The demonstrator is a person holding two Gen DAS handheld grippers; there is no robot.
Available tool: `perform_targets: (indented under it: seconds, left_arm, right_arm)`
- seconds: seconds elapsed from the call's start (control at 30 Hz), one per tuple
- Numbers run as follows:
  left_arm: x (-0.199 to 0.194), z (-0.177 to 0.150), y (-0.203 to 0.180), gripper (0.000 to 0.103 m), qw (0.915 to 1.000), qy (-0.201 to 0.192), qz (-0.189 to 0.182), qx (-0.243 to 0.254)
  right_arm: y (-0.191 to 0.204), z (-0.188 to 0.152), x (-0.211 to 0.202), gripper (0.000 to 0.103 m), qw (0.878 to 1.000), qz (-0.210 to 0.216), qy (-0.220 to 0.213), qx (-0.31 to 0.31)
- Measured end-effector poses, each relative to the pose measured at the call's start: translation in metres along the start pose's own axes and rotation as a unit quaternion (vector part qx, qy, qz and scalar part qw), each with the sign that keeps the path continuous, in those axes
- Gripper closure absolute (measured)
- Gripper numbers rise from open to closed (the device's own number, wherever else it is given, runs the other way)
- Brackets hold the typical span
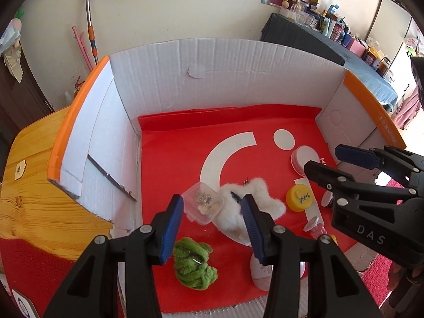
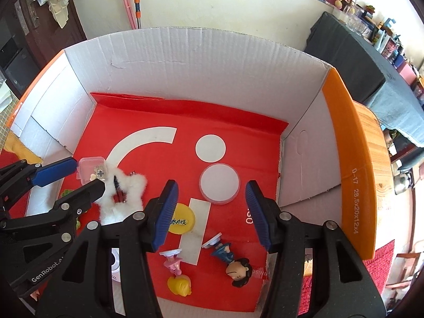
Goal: Organize objects
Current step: 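Open left tool on clear box while right tool releases white lid, then withdraw both tools from the box back over the rug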
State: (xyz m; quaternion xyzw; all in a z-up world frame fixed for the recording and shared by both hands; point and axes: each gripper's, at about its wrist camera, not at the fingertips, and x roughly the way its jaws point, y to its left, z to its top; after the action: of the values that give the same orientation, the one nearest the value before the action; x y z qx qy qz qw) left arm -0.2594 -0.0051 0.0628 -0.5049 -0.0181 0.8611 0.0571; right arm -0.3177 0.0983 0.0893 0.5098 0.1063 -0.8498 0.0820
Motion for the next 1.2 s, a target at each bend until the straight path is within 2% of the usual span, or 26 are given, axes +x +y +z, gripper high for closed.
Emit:
perform_targets:
  seconds: [0.03, 0.33, 0.4, 0.47, 0.63, 0.73, 0.8, 0.93, 1.0, 1.13, 1.2]
  left_arm:
    - [0.0, 0.0, 0.0, 0.052, 1.0, -0.001, 0.002, 0.001]
    - [-0.005, -0.004, 0.006, 0.051, 1.0, -0.008, -0.001, -0.006]
    - [-0.013, -0.006, 0.005, 0.051, 0.9998, -0.02, 0.0, -0.003]
    - [-0.023, -0.009, 0.005, 0.05, 0.9994, -0.035, 0.0, -0.001]
    - [-0.051, -0.022, 0.003, 0.043, 0.9973, -0.073, -0.006, 0.003]
    - [-0.066, -0.031, 0.001, 0.041, 0.9954, -0.095, -0.01, 0.004]
    - [-0.076, -0.039, -0.001, 0.035, 0.9938, -0.11, -0.016, 0.005]
    - [-0.094, -0.055, -0.002, 0.03, 0.9901, -0.138, -0.025, 0.0]
    - [-0.101, -0.063, -0.002, 0.025, 0.9882, -0.15, -0.028, -0.006]
    - [-0.114, -0.083, -0.006, 0.022, 0.9844, -0.174, -0.026, -0.008]
    - [-0.118, -0.094, -0.009, 0.016, 0.9829, -0.182, -0.027, -0.004]
  right_arm:
    - [0.0, -0.02, 0.003, 0.051, 1.0, 0.0, -0.003, 0.0]
    - [0.015, -0.051, -0.027, 0.051, 1.0, 0.002, -0.03, -0.006]
    - [0.012, -0.051, -0.034, 0.044, 0.999, -0.004, -0.046, -0.009]
    - [0.01, -0.055, -0.043, 0.042, 0.998, -0.003, -0.061, -0.01]
    - [0.007, -0.066, -0.069, 0.042, 0.995, 0.011, -0.1, -0.006]
    - [0.005, -0.075, -0.089, 0.036, 0.991, 0.021, -0.13, -0.001]
    - [0.005, -0.083, -0.103, 0.03, 0.988, 0.028, -0.149, 0.0]
    - [0.008, -0.1, -0.123, 0.029, 0.984, 0.034, -0.176, -0.006]
    - [0.01, -0.109, -0.131, 0.024, 0.981, 0.03, -0.19, -0.009]
    - [0.013, -0.129, -0.141, 0.021, 0.977, 0.033, -0.21, -0.01]
    - [0.014, -0.139, -0.146, 0.02, 0.975, 0.036, -0.22, -0.008]
